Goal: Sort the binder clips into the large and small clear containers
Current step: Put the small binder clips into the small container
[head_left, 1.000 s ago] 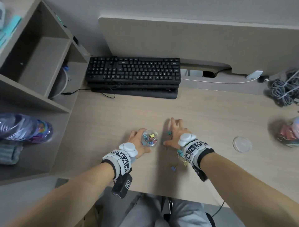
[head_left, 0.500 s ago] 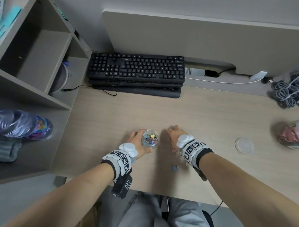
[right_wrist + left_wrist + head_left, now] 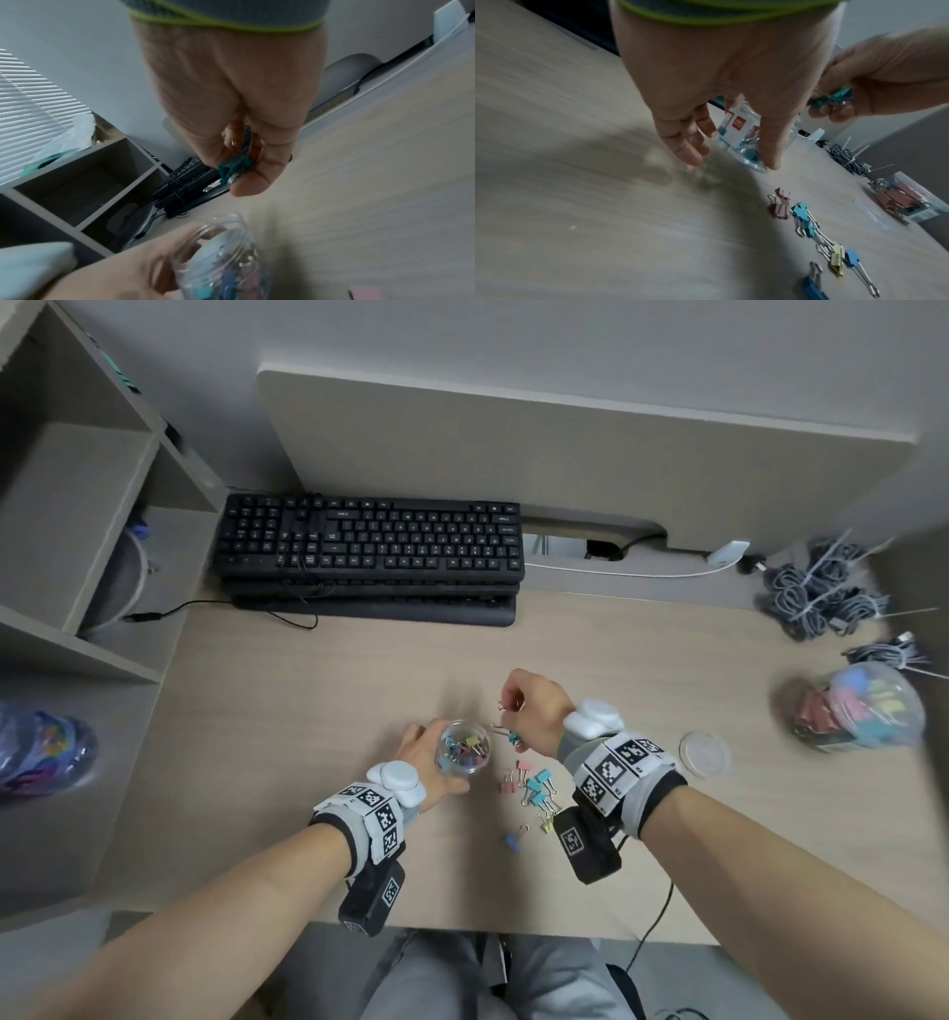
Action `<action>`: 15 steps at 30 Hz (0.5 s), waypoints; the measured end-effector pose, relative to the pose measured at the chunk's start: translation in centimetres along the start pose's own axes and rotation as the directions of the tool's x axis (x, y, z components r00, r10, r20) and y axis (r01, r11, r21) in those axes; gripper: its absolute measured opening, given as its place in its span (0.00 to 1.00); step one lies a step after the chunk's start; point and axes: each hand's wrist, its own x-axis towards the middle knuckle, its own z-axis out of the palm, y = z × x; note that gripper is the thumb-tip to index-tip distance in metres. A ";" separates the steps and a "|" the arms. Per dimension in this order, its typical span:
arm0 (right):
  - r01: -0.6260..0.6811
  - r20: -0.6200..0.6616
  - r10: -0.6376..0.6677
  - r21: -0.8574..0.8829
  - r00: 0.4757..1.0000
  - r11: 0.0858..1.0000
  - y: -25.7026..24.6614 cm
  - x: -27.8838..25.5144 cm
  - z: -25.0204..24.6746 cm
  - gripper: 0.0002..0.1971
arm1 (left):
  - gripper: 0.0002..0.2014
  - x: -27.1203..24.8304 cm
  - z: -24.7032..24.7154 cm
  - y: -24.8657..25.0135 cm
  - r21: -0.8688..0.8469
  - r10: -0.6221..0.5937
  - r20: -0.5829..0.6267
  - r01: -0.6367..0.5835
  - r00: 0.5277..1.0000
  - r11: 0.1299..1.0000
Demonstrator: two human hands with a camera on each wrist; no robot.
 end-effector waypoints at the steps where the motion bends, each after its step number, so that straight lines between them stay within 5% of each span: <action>1: 0.023 -0.010 -0.023 -0.026 1.000 0.999 -0.2 -0.3 0.0 0.05 | 0.42 0.1 0.2 0.4 0.004 0.009 0.002 -0.009 1.000 1.000; 7: 0.095 -0.044 -0.105 -0.190 0.994 0.977 0.2 -1.5 -0.4 0.07 | 0.33 0.5 0.9 3.2 -0.059 0.103 -0.021 -0.104 0.994 0.993; 15: 0.207 0.019 -0.208 -0.231 0.978 0.951 1.2 -2.9 -1.1 0.04 | 0.38 0.7 2.3 4.6 -0.033 0.131 -0.037 -0.132 0.991 0.991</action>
